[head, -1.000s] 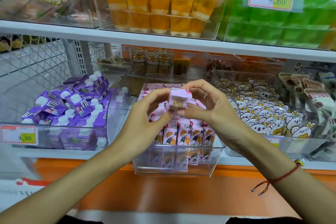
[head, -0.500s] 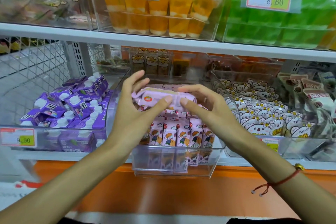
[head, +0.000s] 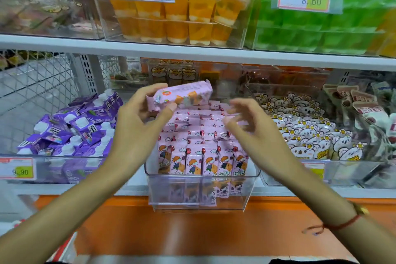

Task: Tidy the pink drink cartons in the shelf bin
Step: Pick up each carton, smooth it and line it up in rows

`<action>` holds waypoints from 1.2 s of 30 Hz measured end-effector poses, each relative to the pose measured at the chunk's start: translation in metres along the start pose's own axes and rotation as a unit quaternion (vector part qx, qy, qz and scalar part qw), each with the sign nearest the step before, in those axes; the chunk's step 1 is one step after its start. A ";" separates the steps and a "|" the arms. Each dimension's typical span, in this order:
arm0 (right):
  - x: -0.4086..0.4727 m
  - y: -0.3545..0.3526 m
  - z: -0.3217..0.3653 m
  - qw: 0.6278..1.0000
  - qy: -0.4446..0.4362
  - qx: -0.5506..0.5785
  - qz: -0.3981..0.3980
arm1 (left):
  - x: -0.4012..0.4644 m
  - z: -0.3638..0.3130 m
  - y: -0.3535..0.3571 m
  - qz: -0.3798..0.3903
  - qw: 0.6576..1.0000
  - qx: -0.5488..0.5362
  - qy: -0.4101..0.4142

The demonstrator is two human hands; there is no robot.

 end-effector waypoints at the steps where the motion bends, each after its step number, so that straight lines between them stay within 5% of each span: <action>1: -0.009 0.000 0.000 0.997 -0.053 -0.061 0.005 | 0.005 0.002 -0.001 0.003 1.000 0.013 0.004; 8: -0.034 0.012 -0.014 0.889 -0.163 -0.412 0.118 | 0.044 0.035 0.040 0.111 0.989 0.097 0.019; 18: -0.031 0.014 -0.017 0.895 -0.149 -0.398 0.133 | 0.070 0.067 0.101 0.195 0.937 0.275 0.095; 27: -0.031 0.013 -0.016 0.894 -0.139 -0.397 0.152 | 0.107 0.065 0.107 0.398 0.815 0.400 0.132; 33: -0.032 0.013 -0.014 0.891 -0.138 -0.402 0.158 | 0.109 0.090 0.121 0.306 0.909 0.278 0.050; 36: -0.033 0.013 -0.012 0.892 -0.139 -0.400 0.160 | 0.105 0.107 0.131 0.334 0.876 0.343 0.054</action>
Point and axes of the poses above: each hand's wrist, its own x-axis towards the middle knuckle, its own y-axis out of the palm, z = x × y, the point moved 4 cm from there along x, towards the middle knuckle, and after that the axes turned 10 degrees about y, right-handed, at the moved point
